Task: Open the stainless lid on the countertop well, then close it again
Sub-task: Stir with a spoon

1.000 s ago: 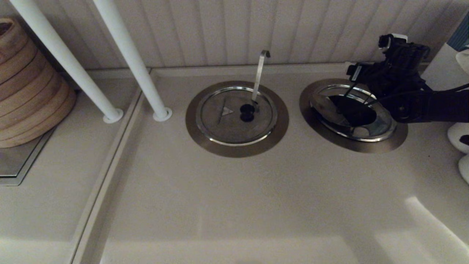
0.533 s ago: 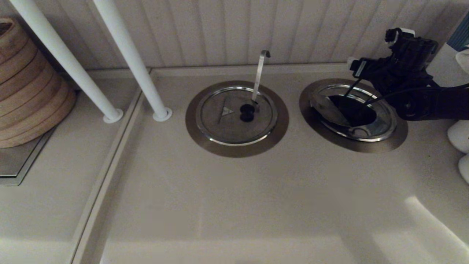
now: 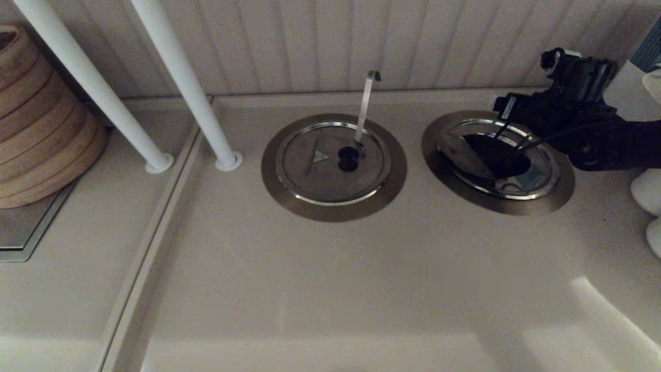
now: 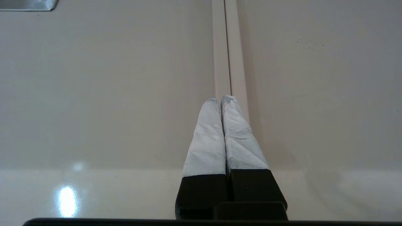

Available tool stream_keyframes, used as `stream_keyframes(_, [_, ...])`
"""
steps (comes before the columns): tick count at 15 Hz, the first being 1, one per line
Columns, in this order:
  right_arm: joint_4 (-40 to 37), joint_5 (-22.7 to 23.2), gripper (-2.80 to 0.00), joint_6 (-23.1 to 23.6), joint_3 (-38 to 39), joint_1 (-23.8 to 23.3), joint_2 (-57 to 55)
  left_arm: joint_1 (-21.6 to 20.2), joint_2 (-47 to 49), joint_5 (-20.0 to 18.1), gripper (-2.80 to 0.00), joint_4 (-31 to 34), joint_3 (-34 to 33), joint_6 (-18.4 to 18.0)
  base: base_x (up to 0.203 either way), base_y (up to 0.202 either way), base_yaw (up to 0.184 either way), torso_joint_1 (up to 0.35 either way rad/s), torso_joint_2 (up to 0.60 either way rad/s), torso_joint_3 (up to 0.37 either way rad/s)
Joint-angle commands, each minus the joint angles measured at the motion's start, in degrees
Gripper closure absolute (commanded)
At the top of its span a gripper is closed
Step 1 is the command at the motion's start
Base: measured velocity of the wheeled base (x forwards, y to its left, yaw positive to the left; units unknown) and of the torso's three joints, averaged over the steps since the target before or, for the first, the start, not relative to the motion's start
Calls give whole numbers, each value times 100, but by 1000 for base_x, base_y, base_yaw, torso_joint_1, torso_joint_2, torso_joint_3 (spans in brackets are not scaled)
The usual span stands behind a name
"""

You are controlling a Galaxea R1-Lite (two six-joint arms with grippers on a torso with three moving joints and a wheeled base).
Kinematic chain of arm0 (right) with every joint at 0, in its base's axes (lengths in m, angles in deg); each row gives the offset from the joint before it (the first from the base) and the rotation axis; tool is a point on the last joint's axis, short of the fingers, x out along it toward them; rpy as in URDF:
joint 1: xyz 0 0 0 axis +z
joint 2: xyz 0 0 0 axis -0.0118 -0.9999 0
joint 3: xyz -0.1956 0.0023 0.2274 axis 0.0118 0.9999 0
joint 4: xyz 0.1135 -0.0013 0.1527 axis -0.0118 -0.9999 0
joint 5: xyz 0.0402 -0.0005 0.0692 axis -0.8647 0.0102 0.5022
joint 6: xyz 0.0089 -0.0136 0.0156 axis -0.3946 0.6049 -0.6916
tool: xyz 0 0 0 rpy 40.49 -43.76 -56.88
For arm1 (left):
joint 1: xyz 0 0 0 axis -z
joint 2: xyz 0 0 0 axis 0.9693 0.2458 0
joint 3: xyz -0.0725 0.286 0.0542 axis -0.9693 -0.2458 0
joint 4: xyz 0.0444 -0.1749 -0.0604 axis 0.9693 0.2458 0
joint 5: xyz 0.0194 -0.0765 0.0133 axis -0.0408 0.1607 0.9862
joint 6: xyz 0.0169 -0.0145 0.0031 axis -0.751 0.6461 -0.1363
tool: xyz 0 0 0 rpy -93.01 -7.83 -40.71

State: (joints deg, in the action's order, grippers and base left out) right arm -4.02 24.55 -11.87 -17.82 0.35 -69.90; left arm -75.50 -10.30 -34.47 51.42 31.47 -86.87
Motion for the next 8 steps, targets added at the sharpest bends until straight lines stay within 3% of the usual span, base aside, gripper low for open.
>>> stream_keyframes(1, [-83,26,-280,0,97,-2,222,0,-1,4,0,-9,0,2,0,0,0,0,0,0])
stream_keyframes(8, [-811,222,-280,306,564,271,489,0,-1,4,0,0,0,2,0,0,0,0,0,0])
